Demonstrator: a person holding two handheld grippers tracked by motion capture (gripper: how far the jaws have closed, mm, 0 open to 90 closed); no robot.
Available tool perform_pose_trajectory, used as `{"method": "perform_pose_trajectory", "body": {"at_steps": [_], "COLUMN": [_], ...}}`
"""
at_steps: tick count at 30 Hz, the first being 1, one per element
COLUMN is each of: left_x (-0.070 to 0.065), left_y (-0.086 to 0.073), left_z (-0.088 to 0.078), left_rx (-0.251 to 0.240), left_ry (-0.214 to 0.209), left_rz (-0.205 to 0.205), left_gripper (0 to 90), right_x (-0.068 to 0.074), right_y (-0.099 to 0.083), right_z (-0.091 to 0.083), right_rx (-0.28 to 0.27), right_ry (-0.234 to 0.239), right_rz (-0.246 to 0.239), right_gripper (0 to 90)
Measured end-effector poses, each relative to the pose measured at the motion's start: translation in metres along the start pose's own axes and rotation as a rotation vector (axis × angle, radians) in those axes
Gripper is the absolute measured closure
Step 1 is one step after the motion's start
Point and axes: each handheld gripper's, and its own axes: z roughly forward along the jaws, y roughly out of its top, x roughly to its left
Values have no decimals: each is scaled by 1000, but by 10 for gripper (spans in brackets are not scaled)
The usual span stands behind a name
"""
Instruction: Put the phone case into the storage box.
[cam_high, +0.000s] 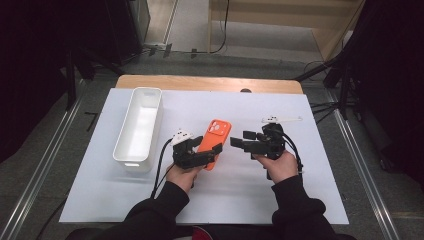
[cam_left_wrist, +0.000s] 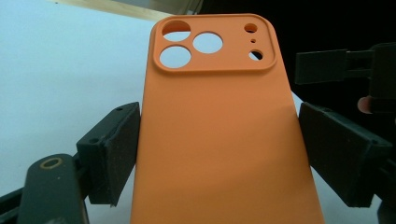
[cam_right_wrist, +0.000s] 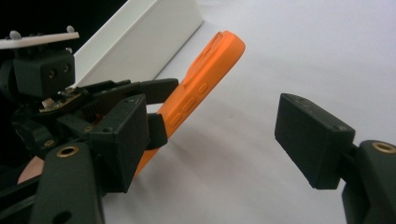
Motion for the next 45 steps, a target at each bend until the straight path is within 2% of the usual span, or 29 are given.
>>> {"method": "perform_pose_trajectory", "body": {"at_steps": [4,7,14,21,28,36,39,45], "left_x": [1,1,2,0,-2,-4,-5,-8], "left_y": [1,1,2,1,1,0,-1,-4], "left_z": [5,5,4,6,5,6,6,8], "left_rx": [-2,-6,-8,-6,-14,-20,-23,-27], "left_ry": [4,7,21,28,9,17,9,20], "left_rz": [30,32,37,50,60,65,57,67], "left_gripper": [160,160,160,160,160,160,160,160], "right_x": [-3,-6,-12,-14,-16,-16,-16,-18], "right_y": [5,8,15,21,24,29,30,32], "right_z": [5,7,12,16,20,25,27,32], "right_rx": [-2,-14,-7,5,18,27,23,27], "right_ry": [7,12,22,30,51,44,32,37], "right_rz": [21,38,86,115,149,152,134,153], "right_gripper": [251,251,253,261,268,279,279,296]}}
